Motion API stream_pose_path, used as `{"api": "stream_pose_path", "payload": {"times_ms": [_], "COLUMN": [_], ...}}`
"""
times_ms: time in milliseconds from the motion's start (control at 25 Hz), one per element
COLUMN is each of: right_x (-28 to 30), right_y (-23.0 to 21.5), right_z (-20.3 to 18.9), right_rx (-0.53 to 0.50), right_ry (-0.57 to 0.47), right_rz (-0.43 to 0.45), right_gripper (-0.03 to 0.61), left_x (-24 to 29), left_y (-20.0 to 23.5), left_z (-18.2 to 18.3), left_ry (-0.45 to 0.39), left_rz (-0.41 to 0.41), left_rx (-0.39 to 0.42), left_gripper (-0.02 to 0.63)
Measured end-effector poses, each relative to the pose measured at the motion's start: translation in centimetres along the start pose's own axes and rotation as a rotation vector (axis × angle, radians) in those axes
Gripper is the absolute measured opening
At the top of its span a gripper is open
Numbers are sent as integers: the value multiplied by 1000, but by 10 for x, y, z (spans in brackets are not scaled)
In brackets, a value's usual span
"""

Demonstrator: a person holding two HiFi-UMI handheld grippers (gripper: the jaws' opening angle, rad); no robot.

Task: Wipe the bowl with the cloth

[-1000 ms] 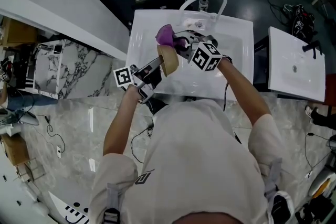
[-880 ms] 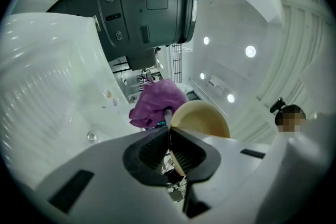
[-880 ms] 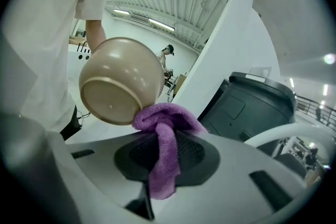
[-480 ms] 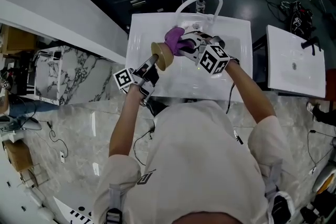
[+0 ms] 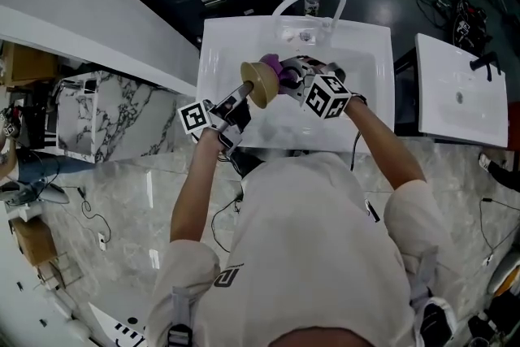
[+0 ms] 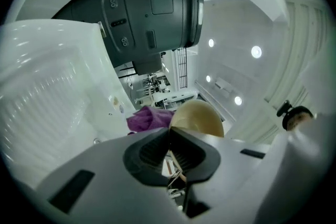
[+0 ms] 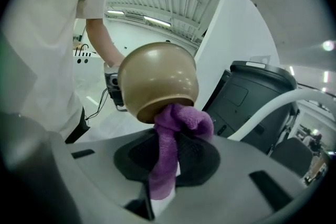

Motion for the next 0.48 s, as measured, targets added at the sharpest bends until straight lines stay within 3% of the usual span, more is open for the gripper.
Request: {"api": "stream_pose_path", "payload": {"times_ms": [120,240,480], "right_x": [-7,-19,-14], "right_y": [-10,-13,13], "right_z": [1,1,2], "right_rx": [32,52,11], "right_ry": [-21,-44,-30], "right_rz": [-32,-40,53], "right_gripper": [60,60,60], "left_x": [-1,-9,-8], "left_y": [1,13,17], "left_z": [-5,-6,6], "left_ry": [16,-45,-91], "left_rz": [30,66,42], "left_rx": [28,1,-22], "left_gripper": [18,18,18]}}
Point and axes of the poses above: the fingertips, and each gripper's own axes: x forward along the fingers, y to its left, z out of its top, the point moved 9 cm from there along -x, backward along the fingers, and after that the axes turned 4 degrees about y, right-handed, at the moved point
